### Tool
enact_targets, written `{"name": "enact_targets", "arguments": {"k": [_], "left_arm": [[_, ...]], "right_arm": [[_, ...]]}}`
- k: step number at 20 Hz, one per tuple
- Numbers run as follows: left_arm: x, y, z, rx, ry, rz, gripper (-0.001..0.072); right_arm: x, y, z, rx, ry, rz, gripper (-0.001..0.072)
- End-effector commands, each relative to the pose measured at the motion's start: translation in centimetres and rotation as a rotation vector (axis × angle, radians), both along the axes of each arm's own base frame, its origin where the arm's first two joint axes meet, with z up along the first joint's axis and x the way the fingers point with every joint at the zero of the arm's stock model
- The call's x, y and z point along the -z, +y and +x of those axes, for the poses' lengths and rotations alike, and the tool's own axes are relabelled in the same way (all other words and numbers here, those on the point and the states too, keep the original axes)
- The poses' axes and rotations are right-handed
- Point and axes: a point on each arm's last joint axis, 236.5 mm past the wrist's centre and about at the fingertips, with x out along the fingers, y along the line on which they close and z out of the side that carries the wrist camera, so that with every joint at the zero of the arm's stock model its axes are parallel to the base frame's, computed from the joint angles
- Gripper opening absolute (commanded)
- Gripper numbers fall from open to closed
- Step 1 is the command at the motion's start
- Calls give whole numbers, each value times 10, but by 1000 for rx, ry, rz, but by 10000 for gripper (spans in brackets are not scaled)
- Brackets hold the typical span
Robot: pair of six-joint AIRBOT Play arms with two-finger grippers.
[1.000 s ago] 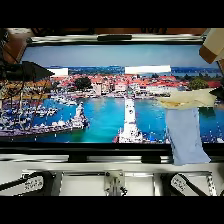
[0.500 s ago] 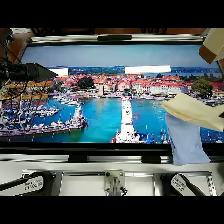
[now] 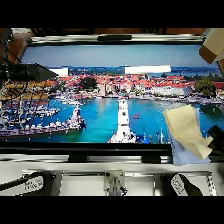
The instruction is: Fold the shirts.
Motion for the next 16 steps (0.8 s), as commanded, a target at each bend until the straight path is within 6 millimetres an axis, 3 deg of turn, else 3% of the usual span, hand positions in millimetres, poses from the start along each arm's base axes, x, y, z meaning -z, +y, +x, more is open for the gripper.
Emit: {"name": "enact_targets", "arguments": {"k": [1,3,4,5,8,10,11,13,14,15,16], "left_arm": [[0,0,0,1,-2,1,31],[0,0,0,1,-2,1,30],[0,0,0,1,-2,1,30],[0,0,0,1,-2,1,30],[0,0,0,1,-2,1,30],[0,0,0,0,-2,2,30],[1,1,1,-4,-3,9,29],[24,13,10,-77,41,131,27],[48,28,15,-137,73,286,26],[72,48,19,-197,94,480,26],[87,67,21,-258,106,659,26]], "right_arm": [[31,27,-45,77,127,39,68],[37,31,-51,100,117,25,98],[40,26,-49,105,101,-6,347],[40,24,-46,91,81,-12,547],[31,14,-40,78,57,-49,547],[1,-13,-18,37,-47,-152,547],[-21,-28,5,1,-150,-221,547],[-98,-52,78,-185,-474,-399,545],[-149,-51,119,-302,-647,-500,545],[-198,-39,155,-390,-810,-585,544],[-234,-18,185,-464,-941,-626,544]]}}
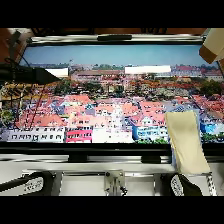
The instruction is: Fold the shirts.
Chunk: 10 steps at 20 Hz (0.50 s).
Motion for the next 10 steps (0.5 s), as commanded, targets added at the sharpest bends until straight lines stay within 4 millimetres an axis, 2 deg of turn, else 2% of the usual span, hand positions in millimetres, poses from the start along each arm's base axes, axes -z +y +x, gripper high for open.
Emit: {"name": "enact_targets", "arguments": {"k": [1,2,3,4,5,6,7,8,10], "left_arm": [[51,70,13,-209,29,580,27],[54,74,13,-229,22,693,29],[56,68,13,-227,14,743,115],[60,56,11,-233,28,728,357],[69,43,4,-260,81,681,646],[86,28,-10,-234,161,636,715],[105,18,-27,-195,236,605,715],[122,12,-44,-172,298,581,714],[142,14,-62,-186,324,568,713]], "right_arm": [[-140,52,111,-334,-469,-236,544],[-137,89,134,-412,-487,-193,543],[-112,126,150,-479,-430,-125,543],[-65,162,156,-531,-281,-42,543],[-16,191,151,-554,-104,44,544],[29,221,138,-603,81,124,544],[60,240,126,-647,218,156,544],[80,249,118,-679,317,148,544],[94,253,117,-703,369,91,544]]}}
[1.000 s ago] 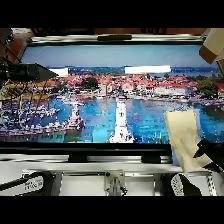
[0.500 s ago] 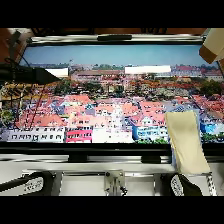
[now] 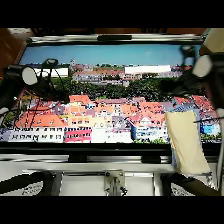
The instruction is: Fold the shirts.
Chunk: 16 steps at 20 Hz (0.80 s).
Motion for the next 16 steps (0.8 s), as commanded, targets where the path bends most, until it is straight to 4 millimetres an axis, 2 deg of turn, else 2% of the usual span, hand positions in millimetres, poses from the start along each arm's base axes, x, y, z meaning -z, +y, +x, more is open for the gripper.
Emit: {"name": "enact_targets", "arguments": {"k": [1,5,8,16], "left_arm": [[30,-1,-29,-55,62,-9,713],[30,14,-26,-53,37,50,714],[29,11,-19,-52,11,38,714],[30,12,-22,-52,22,42,715]], "right_arm": [[41,30,-16,-89,165,-90,544],[40,26,-12,-99,149,-121,544],[40,26,-13,-100,149,-121,544],[41,26,-13,-100,149,-121,544]]}}
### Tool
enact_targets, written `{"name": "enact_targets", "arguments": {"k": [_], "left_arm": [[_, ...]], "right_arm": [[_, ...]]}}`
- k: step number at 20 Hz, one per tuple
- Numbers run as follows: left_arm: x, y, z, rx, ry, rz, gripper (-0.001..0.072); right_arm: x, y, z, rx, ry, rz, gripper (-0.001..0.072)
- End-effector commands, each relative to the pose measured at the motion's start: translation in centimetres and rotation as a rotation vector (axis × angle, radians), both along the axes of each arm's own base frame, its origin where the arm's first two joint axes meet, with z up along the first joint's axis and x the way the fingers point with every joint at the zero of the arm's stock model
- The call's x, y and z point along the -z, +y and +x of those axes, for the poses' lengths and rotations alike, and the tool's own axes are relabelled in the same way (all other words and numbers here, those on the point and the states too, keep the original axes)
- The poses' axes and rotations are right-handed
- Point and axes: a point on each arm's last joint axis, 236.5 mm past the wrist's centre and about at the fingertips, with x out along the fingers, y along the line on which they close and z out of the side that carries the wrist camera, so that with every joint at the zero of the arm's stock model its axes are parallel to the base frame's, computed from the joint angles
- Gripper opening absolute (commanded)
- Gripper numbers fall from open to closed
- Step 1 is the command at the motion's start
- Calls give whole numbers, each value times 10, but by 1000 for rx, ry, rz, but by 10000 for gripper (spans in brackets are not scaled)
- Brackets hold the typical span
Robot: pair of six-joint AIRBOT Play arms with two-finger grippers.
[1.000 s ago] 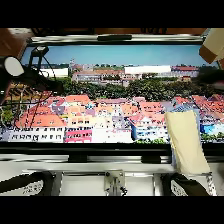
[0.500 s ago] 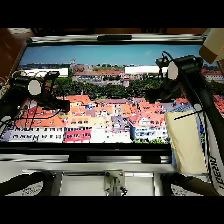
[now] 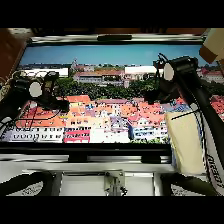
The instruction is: Fold the shirts.
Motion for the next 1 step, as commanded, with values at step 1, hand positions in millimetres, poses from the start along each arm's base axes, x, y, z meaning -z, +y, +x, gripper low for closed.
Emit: {"name": "enact_targets", "arguments": {"k": [1], "left_arm": [[0,0,0,0,-2,1,715]], "right_arm": [[0,0,0,-1,1,0,544]]}}
